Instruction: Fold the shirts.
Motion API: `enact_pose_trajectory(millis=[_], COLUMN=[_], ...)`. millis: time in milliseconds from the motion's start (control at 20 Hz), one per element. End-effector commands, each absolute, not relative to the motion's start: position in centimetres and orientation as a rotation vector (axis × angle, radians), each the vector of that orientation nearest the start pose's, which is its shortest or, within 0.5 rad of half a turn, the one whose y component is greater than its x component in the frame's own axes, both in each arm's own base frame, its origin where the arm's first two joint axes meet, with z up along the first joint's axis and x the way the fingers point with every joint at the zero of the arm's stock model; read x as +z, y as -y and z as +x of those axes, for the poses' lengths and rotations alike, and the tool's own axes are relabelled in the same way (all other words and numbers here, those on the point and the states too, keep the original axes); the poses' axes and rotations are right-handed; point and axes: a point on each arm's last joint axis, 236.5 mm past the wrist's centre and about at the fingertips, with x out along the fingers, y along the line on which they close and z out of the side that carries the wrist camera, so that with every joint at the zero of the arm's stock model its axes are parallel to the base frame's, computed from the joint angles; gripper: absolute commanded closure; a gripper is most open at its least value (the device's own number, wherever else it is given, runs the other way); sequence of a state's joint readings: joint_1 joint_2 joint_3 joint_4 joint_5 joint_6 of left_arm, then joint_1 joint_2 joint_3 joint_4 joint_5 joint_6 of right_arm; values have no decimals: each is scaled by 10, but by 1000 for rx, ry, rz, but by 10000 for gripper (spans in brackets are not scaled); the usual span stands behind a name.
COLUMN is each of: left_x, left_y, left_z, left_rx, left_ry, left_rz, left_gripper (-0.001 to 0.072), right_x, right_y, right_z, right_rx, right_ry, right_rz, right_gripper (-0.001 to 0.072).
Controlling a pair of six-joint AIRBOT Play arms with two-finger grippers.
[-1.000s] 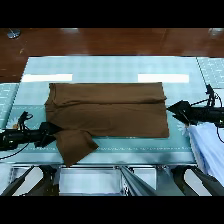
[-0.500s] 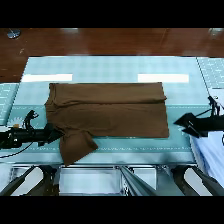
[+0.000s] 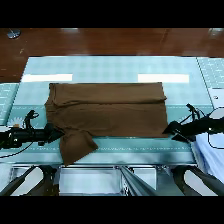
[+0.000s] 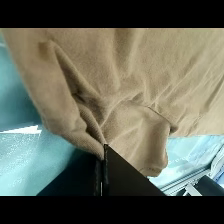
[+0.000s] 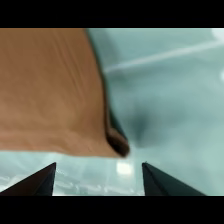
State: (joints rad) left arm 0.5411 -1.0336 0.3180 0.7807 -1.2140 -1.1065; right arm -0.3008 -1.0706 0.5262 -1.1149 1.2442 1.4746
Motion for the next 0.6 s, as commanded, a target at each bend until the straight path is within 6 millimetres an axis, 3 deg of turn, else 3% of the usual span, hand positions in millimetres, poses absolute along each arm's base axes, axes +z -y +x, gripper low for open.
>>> enact_pose_trajectory(millis=[0,100,350,400,450,500,550], left_x=[-95,-95,-96,-96,-95,-95,-93], left_y=[64,63,63,63,63,63,61], left_z=[200,200,200,200,200,201,204], left_rx=[-222,-220,-220,-220,-220,-219,-220], left_ry=[-1424,-1423,-1422,-1422,-1422,-1420,-1412], left_rz=[-967,-966,-966,-966,-966,-966,-960], left_gripper=[682,682,682,682,682,682,682], right_x=[-92,-91,-100,-99,-98,-95,-93], right_y=[-49,-55,-60,-61,-63,-67,-70], right_z=[238,243,236,236,237,237,237], right_rx=[60,85,103,114,140,184,219], right_ry=[-1536,-1541,-1599,-1596,-1592,-1585,-1578], right_rz=[744,775,795,790,783,769,761], right_gripper=[92,92,95,123,332,690,691])
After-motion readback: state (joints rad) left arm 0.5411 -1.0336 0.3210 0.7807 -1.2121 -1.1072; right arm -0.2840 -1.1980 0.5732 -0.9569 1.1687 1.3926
